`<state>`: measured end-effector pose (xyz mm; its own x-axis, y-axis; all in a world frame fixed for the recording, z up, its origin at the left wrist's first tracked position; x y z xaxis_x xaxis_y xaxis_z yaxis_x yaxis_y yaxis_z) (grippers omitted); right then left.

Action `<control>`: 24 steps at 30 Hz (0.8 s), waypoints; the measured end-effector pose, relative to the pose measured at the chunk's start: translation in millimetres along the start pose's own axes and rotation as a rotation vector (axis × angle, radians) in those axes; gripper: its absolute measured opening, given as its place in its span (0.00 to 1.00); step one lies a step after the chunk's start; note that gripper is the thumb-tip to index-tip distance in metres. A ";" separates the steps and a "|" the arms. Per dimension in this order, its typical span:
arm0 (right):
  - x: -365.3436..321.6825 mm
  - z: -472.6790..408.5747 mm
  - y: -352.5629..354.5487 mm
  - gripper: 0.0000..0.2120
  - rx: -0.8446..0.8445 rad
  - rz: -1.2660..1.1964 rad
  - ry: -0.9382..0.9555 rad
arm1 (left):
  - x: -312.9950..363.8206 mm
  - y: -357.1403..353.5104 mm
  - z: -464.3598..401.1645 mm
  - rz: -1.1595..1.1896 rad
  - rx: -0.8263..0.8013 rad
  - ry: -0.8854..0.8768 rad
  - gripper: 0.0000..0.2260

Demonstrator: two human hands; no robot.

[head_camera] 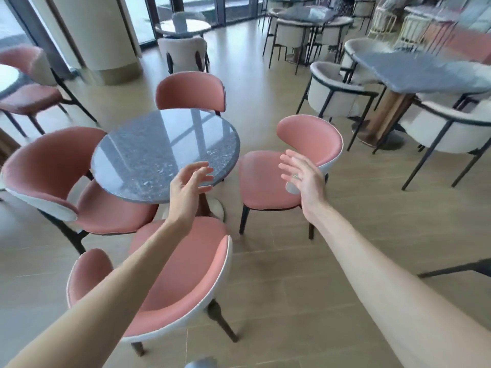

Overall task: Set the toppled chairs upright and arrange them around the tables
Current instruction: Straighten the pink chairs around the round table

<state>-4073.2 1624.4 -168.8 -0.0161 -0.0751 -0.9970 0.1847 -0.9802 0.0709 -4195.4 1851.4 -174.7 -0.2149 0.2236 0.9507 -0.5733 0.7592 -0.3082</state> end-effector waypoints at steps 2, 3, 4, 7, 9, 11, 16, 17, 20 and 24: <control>-7.7 -25.3 14.5 0.14 -0.005 -0.010 0.024 | 0.1 -29.7 -10.3 0.012 0.008 -0.026 0.08; -11.6 -39.1 21.6 0.14 -0.005 -0.018 0.035 | -0.7 -44.5 -18.3 0.012 0.006 -0.039 0.08; -15.0 -53.6 28.7 0.14 -0.003 -0.024 0.046 | -2.0 -59.2 -27.6 0.010 0.004 -0.049 0.08; -20.1 -103.1 51.9 0.12 -0.006 -0.018 0.080 | -11.7 -104.9 -64.0 0.002 0.002 -0.083 0.08; -19.5 -142.8 70.5 0.11 0.000 -0.023 0.081 | -26.3 -134.8 -97.6 0.016 0.006 -0.091 0.08; -17.8 -189.2 93.4 0.11 0.019 -0.037 0.094 | -45.5 -175.1 -138.2 0.048 -0.005 -0.103 0.08; -27.1 -299.5 151.5 0.11 0.081 -0.056 0.041 | -98.2 -299.3 -223.7 0.136 -0.019 -0.008 0.08; -32.8 -322.8 164.0 0.11 0.084 -0.062 0.051 | -105.3 -327.6 -240.0 0.147 -0.040 0.000 0.08; -50.8 -385.5 200.2 0.11 0.075 -0.085 0.058 | -116.7 -398.7 -279.7 0.176 -0.064 0.004 0.08; -63.6 -463.6 246.1 0.11 0.041 -0.079 0.100 | -127.1 -474.1 -327.2 0.176 -0.060 -0.029 0.08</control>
<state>-3571.2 1472.7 -101.7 0.0691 0.0188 -0.9974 0.1462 -0.9892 -0.0086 -3637.6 1663.0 -138.0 -0.3308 0.3398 0.8804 -0.4764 0.7452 -0.4666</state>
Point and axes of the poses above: each hand's wrist, its own z-axis away from the middle knuckle, its own y-axis out of the back of the hand, x = y × z, the point moved 4 cm from there along -z, towards the middle knuckle, and after that the axes turned 14 degrees about z, right-handed, at the moved point
